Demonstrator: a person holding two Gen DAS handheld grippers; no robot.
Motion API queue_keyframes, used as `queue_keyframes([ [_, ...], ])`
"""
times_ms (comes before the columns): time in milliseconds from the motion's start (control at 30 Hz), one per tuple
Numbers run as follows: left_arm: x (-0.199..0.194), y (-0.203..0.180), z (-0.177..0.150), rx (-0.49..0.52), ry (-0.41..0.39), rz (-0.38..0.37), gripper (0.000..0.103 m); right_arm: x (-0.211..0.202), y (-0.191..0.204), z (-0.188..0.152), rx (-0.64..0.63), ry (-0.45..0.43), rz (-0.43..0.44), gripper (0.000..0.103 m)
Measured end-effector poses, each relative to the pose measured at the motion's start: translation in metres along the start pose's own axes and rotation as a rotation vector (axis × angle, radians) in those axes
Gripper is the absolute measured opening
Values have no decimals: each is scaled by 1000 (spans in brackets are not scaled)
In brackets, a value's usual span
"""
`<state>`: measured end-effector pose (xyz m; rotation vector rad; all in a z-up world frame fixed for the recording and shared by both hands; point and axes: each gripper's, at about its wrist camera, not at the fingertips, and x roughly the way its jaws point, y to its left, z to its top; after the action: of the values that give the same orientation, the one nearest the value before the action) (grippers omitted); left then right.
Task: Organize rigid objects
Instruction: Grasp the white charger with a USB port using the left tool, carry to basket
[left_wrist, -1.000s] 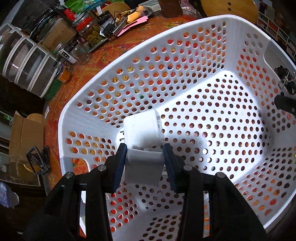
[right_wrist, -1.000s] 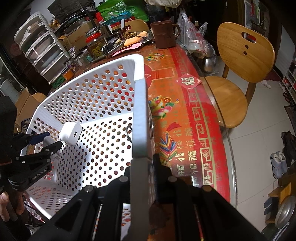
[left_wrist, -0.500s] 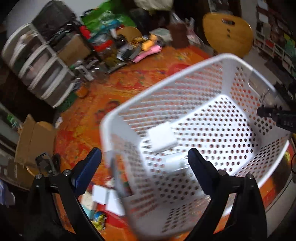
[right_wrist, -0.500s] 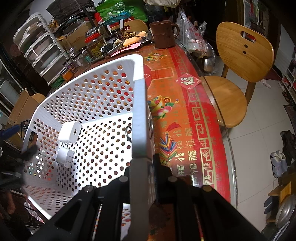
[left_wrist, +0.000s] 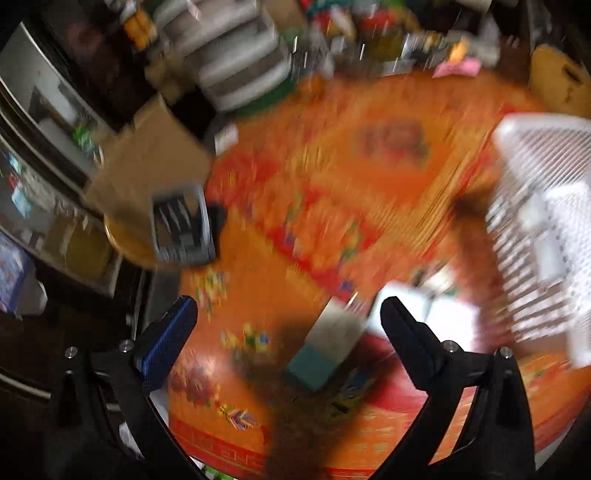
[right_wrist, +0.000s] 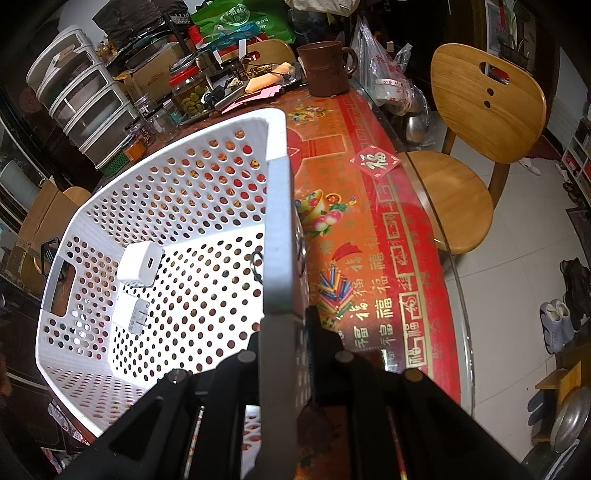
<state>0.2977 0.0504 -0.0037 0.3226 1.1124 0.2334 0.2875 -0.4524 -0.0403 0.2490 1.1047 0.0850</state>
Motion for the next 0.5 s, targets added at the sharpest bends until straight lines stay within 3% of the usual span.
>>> queue_keyframes([
  [133, 46, -3, -19, -4, 85, -67, 94, 0, 0, 0, -2, 0, -1, 10],
  [367, 66, -11, -24, 28, 99, -110, 94, 0, 0, 1, -5, 4, -5, 10],
  [500, 83, -22, -24, 13, 125, -137, 86, 0, 0, 1, -5, 4, -4, 10],
])
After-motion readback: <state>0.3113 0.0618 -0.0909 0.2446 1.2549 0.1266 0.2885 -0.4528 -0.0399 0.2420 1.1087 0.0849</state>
